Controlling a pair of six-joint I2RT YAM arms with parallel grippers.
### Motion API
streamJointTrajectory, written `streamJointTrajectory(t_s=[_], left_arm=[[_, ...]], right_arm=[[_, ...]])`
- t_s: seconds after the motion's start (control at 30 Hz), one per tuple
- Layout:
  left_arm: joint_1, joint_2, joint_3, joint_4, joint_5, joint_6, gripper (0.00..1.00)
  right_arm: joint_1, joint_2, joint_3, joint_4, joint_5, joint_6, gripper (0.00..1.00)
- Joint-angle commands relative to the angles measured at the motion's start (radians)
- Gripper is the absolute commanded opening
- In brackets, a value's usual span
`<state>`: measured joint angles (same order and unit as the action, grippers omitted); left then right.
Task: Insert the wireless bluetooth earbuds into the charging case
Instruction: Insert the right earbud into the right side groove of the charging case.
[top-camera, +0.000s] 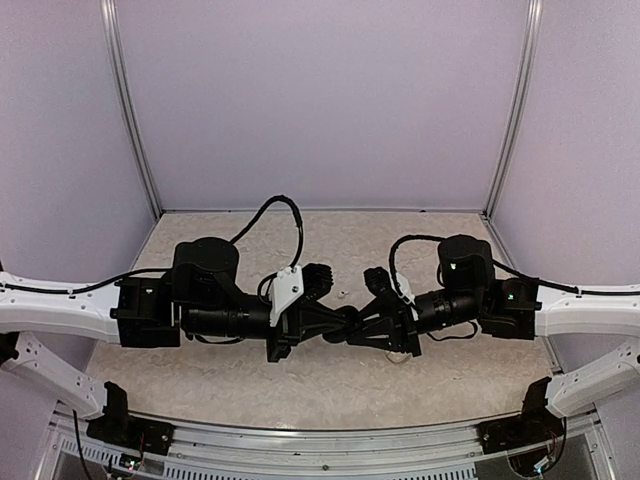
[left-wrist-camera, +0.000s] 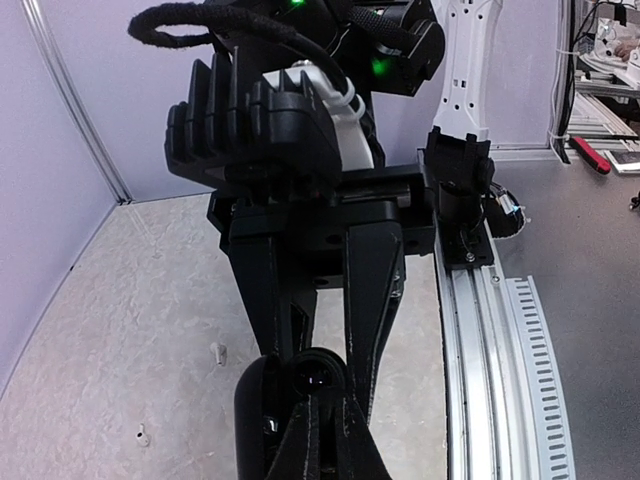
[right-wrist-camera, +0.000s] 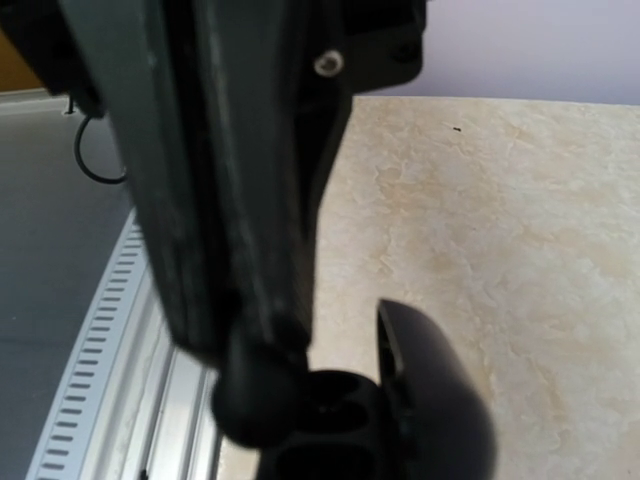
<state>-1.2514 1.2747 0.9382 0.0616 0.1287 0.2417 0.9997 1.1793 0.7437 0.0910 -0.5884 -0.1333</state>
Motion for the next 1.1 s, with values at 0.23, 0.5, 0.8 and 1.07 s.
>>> streamJointTrajectory(t_s=[0.23,0.5,0.8,1.07], left_arm=[[-0.006,0.052,0.050,-0.009,-0.032,0.035,0.00],[-0.008,0.085,0.065,-0.014,-0.020,0.049,0.00],[-0.008,0.116,0.074,-0.047,0.000,0.062,0.03],[-0.009,0.072,0.084,-0.054,-0.021,0.071,0.19]], right_arm=[[0.020,0.007,0.023,0.015,-0.005,0.014,0.00],[0.023,0.010,0.021,0.021,-0.011,0.014,0.00],[0.023,-0.004,0.015,0.033,-0.024,0.012,0.00],[0.023,-0.004,-0.002,0.043,-0.013,0.013,0.00]])
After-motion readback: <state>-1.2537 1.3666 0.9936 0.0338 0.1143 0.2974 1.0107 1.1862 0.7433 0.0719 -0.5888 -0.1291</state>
